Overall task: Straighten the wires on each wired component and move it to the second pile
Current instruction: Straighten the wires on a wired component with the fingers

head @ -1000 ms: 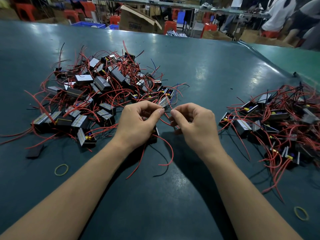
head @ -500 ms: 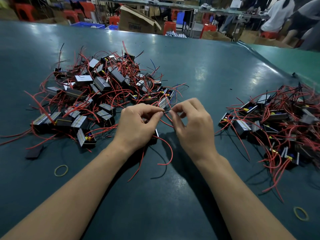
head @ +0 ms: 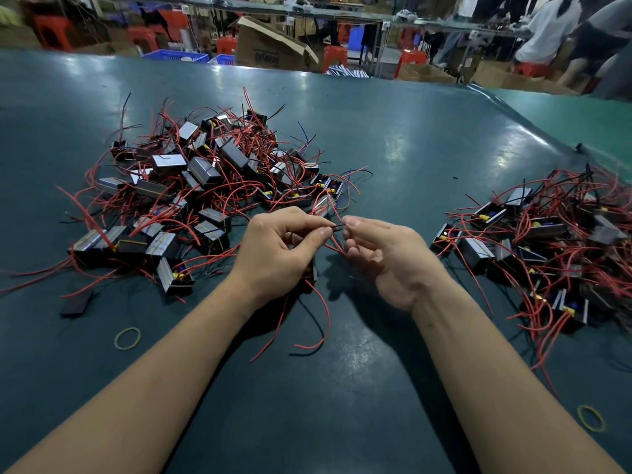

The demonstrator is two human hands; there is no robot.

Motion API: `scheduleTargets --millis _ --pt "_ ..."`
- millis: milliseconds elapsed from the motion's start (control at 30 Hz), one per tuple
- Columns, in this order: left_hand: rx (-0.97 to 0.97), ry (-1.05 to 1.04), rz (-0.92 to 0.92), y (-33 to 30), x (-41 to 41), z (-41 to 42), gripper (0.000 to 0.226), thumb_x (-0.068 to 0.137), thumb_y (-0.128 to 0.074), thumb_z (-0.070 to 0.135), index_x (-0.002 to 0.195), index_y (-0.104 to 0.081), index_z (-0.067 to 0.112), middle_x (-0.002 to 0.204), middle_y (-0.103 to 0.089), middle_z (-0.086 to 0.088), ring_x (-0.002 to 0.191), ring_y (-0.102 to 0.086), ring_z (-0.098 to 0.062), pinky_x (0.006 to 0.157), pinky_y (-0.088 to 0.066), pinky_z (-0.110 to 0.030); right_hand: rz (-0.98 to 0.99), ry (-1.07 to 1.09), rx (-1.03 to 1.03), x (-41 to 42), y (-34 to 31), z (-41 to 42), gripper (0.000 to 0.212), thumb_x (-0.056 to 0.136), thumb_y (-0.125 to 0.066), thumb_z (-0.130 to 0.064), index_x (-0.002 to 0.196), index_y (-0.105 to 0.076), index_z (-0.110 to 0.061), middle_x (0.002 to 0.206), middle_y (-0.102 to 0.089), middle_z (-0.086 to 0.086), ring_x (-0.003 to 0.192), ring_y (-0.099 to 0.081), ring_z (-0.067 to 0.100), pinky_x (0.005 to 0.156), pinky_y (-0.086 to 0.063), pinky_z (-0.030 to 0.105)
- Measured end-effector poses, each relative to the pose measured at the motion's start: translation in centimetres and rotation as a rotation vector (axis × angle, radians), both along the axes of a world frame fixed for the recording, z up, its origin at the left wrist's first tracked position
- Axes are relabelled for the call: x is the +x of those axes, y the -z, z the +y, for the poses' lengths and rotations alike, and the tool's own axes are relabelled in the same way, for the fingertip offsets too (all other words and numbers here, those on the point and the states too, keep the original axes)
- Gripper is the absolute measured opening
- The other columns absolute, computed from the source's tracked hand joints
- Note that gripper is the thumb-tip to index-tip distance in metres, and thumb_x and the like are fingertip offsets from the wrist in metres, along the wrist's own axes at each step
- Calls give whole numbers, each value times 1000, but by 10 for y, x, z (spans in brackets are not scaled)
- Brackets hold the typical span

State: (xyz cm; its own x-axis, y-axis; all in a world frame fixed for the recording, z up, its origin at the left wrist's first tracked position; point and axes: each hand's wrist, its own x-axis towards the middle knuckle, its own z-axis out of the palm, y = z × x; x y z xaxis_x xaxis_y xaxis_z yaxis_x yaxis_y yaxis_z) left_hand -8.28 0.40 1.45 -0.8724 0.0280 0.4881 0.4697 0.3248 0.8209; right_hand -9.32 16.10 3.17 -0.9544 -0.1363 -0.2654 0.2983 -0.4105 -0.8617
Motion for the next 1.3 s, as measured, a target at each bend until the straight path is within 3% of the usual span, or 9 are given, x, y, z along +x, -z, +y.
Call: scheduleTargets --millis 133,267,400,533,800,933,1067,1133,1300 --pt "-20 -24 17 1 0 -1 12 86 -69 0 89 -76 10 78 -65 1 70 -60 -6 62 -44 -18 132 7 313 1 4 -2 27 92 -65 -20 68 -64 -7 49 -56 -2 39 -49 8 39 -41 18" --pt "-92 -52 13 3 0 1 9 86 -71 4 89 -77 9 79 -67 0 72 -62 -12 61 -46 -22 690 266 1095 3 15 -6 32 91 -65 -25 62 -58 -12 49 -53 -6 50 -51 19 55 -43 31" --pt "-4 -91 -39 1 -2 -3 11 87 -70 5 89 -75 13 82 -69 6 71 -62 -2 63 -48 -14 905 161 1052 3 11 1 25 85 -74 -33 83 -65 -9 67 -63 0 62 -58 21 64 -49 35" --pt "16 -83 -68 1 -2 -2 13 87 -69 4 87 -74 17 82 -69 6 69 -61 -1 62 -48 -15 933 130 1038 -4 11 13 33 81 -77 -7 113 -67 -9 78 -62 -1 68 -60 19 67 -56 39" --pt "20 -39 -75 -1 -1 -3 15 87 -69 3 85 -73 17 80 -69 3 70 -61 -5 61 -47 -17 1123 113 1160 -3 10 18 13 91 -67 -15 86 -74 -4 74 -65 8 65 -58 26 64 -50 46" --pt "42 -9 -76 -2 0 -3 15 87 -69 2 87 -74 17 80 -69 3 72 -62 -7 63 -48 -19 865 35 1036 4 6 7 24 94 -61 -13 71 -67 -8 60 -58 8 56 -52 24 53 -45 35" --pt "40 -3 4 -3 3 1 12 86 -70 1 88 -75 12 78 -68 -6 69 -60 -16 59 -43 -26 -64 -119 24 4 -6 0 33 88 -49 -14 54 -50 -14 48 -35 -4 40 -34 10 28 -23 16" --pt "-19 -12 31 -2 3 3 10 85 -71 0 87 -76 8 78 -67 -9 69 -60 -16 59 -43 -24 -207 -117 -140 2 -6 -2 31 88 -46 -14 58 -47 -14 49 -33 -5 37 -34 6 28 -23 15" --pt "6 -53 -28 0 1 2 13 86 -70 3 88 -74 15 80 -68 5 71 -61 -1 63 -45 -11 736 306 1081 8 13 -8 34 95 -60 -21 64 -62 -7 51 -50 -1 47 -49 21 51 -44 36"
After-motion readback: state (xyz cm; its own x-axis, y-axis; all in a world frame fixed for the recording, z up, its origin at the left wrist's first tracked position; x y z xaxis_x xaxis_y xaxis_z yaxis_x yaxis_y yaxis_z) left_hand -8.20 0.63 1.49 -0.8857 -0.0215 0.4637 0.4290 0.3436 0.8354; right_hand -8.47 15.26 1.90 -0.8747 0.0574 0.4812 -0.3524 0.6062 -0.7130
